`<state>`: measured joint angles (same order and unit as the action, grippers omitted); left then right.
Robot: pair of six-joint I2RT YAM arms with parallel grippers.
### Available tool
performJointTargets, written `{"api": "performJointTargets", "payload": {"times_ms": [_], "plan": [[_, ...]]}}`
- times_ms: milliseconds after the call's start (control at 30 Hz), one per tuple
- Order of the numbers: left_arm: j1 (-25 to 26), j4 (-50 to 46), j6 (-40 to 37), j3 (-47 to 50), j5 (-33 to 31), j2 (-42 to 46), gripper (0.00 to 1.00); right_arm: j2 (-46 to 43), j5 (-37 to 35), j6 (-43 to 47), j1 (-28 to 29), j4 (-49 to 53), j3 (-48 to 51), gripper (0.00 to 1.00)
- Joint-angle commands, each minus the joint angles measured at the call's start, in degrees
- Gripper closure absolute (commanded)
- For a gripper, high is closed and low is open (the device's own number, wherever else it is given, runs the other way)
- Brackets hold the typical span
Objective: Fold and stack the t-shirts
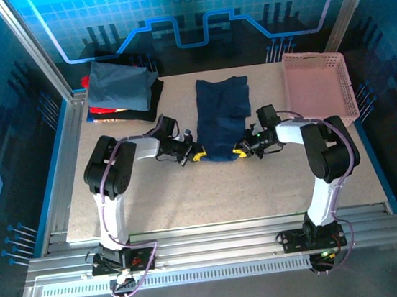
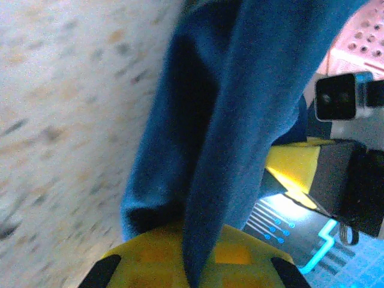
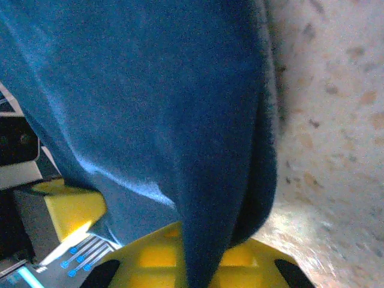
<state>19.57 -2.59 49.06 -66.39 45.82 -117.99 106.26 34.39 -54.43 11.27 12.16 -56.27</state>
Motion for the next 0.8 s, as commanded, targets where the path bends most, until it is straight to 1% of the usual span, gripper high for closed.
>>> {"api": "performJointTargets", "payload": {"times_ms": [0, 67, 200, 367, 500, 567, 633, 700, 767], "plan": [[-0.6, -12.3, -6.2, 0.7, -3.2, 8.3, 1.0, -5.9, -0.8, 2.0, 1.6, 7.7, 0.0, 0.99], [-0.5, -14.7, -6.9, 3.4, -4.9, 12.6, 1.0, -9.7, -1.5, 2.8, 3.1, 12.7, 0.6, 0.99], [0.3, -16.0, -4.7, 11.6, -6.1, 21.8, 1.0, -18.6, -2.8, 0.5, 7.4, 19.4, 4.8, 1.0], [3.6, -20.9, -1.4, 19.2, -7.1, 33.1, 1.0, -29.9, -4.8, -6.9, 15.7, 24.3, 11.6, 1.0], [6.0, -25.2, 3.1, 21.8, -8.5, 43.7, 1.0, -37.9, -7.7, -12.4, 20.8, 27.7, 13.5, 1.0], [5.9, -26.1, 5.1, 21.8, -8.8, 46.9, 1.0, -40.4, -8.2, -13.9, 21.6, 28.8, 13.9, 1.0], [5.9, -26.3, 5.7, 20.2, -8.9, 47.2, 1.0, -41.5, -8.4, -13.8, 21.3, 29.8, 13.4, 1.0], [5.9, -26.0, 5.7, 17.1, -8.5, 44.8, 1.0, -41.5, -8.9, -11.6, 19.1, 31.8, 11.8, 1.0], [5.6, -25.3, 5.1, 13.2, -8.2, 41.2, 1.0, -40.6, -7.8, -8.9, 15.5, 32.5, 10.2, 1.0]]}}
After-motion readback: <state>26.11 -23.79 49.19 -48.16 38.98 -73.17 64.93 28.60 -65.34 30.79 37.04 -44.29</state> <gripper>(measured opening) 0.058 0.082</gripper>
